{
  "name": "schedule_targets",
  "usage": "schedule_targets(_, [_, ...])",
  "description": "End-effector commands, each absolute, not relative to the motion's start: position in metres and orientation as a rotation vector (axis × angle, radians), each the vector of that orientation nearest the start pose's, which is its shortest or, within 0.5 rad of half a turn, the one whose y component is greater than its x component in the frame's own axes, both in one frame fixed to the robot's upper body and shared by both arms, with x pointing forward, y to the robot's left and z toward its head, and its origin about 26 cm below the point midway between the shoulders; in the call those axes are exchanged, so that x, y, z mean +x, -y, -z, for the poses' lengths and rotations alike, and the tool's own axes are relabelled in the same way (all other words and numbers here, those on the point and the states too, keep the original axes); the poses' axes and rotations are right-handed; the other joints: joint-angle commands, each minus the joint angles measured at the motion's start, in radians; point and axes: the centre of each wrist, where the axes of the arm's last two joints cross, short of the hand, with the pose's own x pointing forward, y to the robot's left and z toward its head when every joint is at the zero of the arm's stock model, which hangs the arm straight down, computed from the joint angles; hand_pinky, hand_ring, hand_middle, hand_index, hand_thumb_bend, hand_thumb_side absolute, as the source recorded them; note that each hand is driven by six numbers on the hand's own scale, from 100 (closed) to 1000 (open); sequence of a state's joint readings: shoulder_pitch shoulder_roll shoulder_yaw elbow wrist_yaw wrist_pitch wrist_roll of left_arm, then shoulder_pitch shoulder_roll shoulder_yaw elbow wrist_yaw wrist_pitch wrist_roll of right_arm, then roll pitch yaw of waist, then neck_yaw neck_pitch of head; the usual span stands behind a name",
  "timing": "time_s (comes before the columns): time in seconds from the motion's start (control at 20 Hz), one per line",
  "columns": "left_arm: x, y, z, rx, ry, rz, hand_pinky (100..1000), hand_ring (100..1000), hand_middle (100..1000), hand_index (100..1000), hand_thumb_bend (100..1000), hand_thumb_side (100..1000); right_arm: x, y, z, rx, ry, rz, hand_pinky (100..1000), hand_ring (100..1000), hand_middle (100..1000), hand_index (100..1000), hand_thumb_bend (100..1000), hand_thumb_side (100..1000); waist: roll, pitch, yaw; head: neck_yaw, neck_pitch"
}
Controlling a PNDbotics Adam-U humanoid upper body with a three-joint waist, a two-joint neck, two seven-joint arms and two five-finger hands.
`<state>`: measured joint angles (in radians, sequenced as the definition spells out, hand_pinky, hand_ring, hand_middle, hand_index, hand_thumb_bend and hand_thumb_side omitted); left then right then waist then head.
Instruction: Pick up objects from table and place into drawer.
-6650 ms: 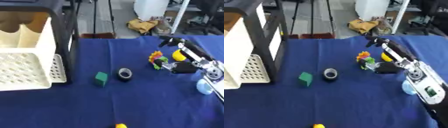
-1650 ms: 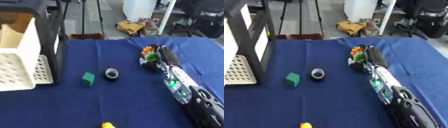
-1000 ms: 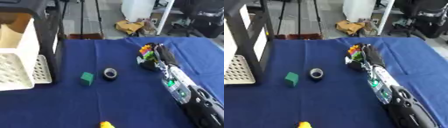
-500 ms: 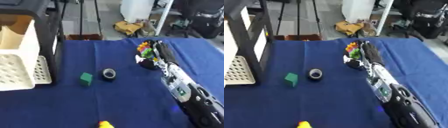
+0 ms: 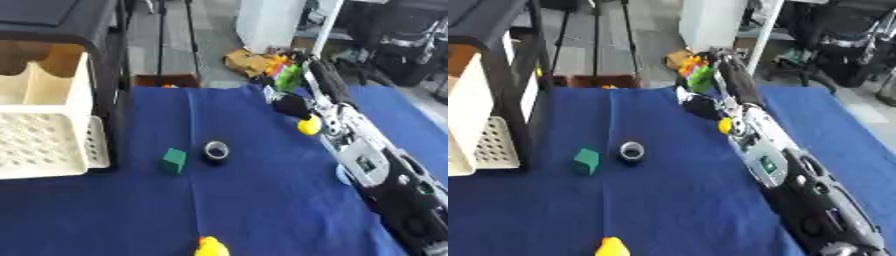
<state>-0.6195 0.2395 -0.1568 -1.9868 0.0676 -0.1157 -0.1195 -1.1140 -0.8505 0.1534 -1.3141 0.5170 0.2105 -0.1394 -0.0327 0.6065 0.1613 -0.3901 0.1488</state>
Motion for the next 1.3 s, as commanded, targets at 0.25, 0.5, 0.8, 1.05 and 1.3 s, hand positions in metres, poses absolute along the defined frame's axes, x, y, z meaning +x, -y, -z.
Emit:
schedule_targets(0.25, [0.309, -0.184, -0.277, 0.366, -3.450, -0.864, 508, 731, 744, 832, 106, 1000, 0.375, 0.313, -0.442, -1.421, 2.153, -0.602, 553, 761, 376, 767, 100, 429, -0.011, -0.084, 0.009, -0.010, 0.039])
schedule_targets(0.5, [0.309, -0.188, -0.276, 0.380, -3.453, -0.854, 511, 732, 744, 832, 106, 1000, 0.368, 0.301, -0.450, -1.335, 2.224, -0.610, 548, 755, 374, 760, 100, 430, -0.018, -0.111, 0.018, -0.023, 0.053])
schedule_targets(0.8, [0.309, -0.191, -0.275, 0.386, -3.445, -0.852, 513, 733, 745, 831, 101, 1000, 0.366, 0.290, -0.459, -1.245, 2.280, -0.616, 550, 755, 371, 755, 100, 429, -0.019, -0.128, 0.032, -0.060, 0.055])
schedule_targets(1.05, [0.309, -0.192, -0.275, 0.395, -3.444, -0.844, 514, 733, 745, 831, 102, 1000, 0.362, 0.273, -0.467, -1.170, 2.345, -0.652, 547, 753, 370, 777, 100, 434, -0.021, -0.135, 0.042, -0.089, 0.056])
schedule_targets(1.3, [0.309, -0.193, -0.276, 0.397, -3.444, -0.844, 515, 733, 745, 831, 102, 1000, 0.357, 0.257, -0.471, -1.083, 2.405, -0.706, 536, 745, 366, 774, 100, 432, -0.033, -0.142, 0.056, -0.102, 0.058])
